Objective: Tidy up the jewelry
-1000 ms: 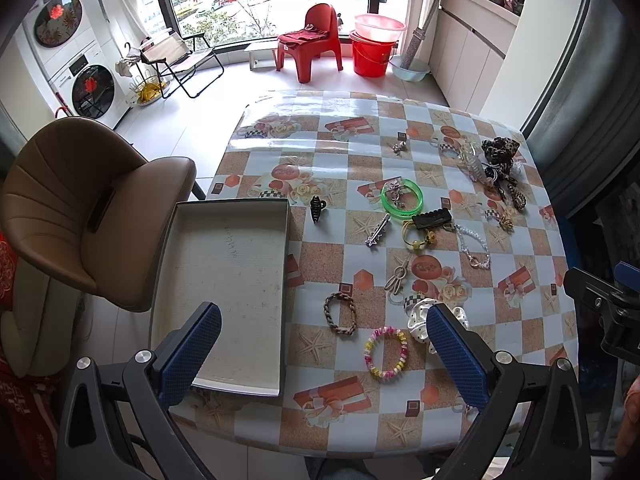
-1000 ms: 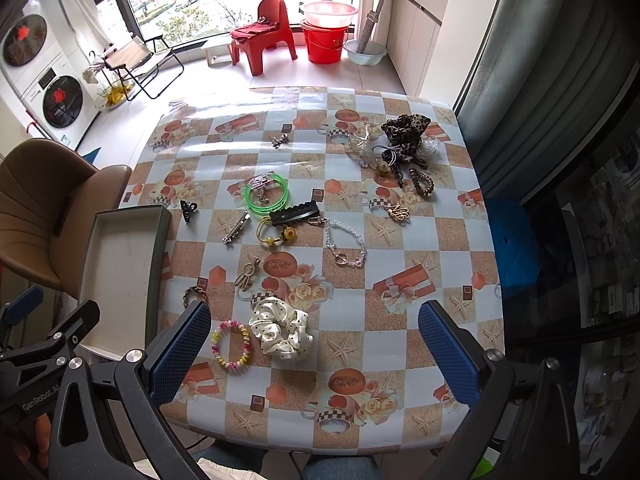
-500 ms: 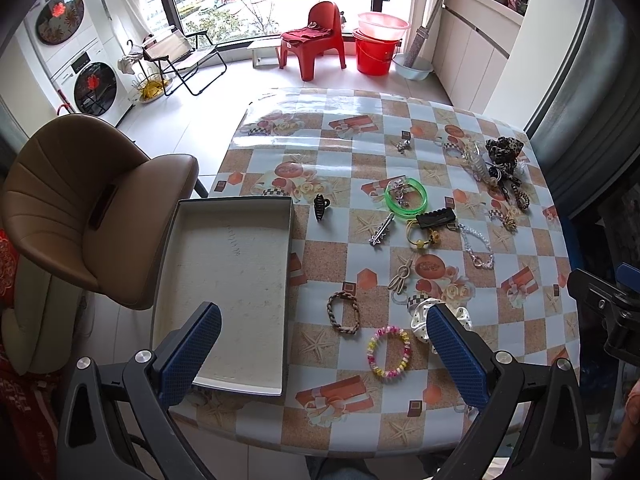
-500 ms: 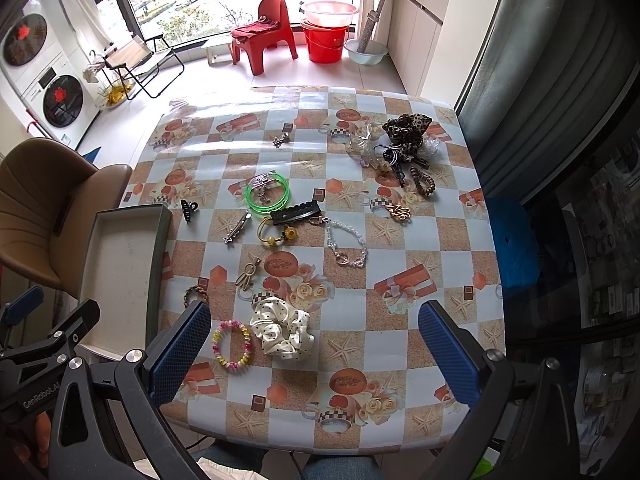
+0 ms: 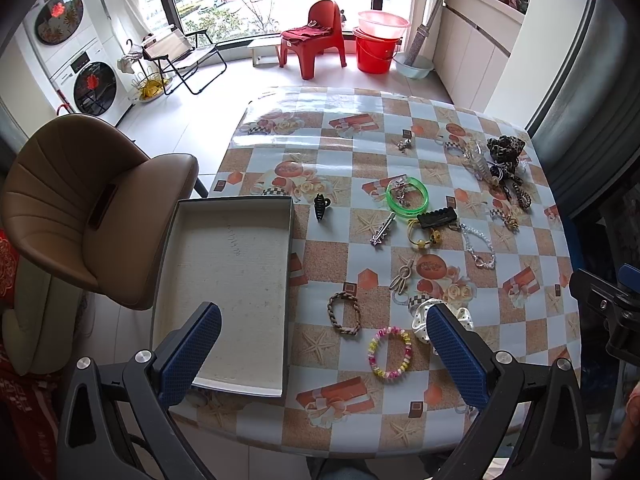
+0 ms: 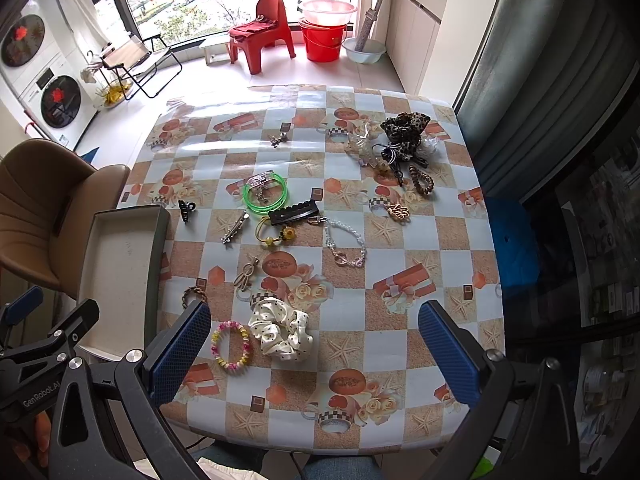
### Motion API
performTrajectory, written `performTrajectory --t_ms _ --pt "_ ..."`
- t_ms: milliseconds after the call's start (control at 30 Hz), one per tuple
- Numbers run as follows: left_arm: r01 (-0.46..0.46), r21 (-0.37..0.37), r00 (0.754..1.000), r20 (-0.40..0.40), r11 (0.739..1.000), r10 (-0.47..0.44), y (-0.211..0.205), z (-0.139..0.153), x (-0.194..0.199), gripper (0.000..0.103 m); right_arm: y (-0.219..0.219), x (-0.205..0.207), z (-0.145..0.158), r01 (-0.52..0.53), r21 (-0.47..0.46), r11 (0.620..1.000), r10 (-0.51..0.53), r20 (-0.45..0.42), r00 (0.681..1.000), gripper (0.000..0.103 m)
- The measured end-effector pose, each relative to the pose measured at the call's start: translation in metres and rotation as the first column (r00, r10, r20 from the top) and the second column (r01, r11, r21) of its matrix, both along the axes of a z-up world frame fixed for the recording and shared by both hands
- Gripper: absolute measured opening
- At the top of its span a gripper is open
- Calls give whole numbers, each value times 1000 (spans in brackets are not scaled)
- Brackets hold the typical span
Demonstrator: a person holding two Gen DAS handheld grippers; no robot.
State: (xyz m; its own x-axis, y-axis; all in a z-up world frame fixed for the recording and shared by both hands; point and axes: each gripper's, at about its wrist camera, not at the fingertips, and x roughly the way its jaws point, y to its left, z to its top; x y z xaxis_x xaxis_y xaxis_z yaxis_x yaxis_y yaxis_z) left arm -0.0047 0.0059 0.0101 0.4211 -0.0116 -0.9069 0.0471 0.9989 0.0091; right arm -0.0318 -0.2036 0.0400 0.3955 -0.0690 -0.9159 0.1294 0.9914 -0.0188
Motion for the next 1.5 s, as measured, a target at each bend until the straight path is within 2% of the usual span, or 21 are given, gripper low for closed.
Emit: performTrajectory --t_ms 1500 --pt "1 4 1000 -12 1000 -1 0 -1 1 103 0 5 -5 1 0 1000 -1 -7 1000 103"
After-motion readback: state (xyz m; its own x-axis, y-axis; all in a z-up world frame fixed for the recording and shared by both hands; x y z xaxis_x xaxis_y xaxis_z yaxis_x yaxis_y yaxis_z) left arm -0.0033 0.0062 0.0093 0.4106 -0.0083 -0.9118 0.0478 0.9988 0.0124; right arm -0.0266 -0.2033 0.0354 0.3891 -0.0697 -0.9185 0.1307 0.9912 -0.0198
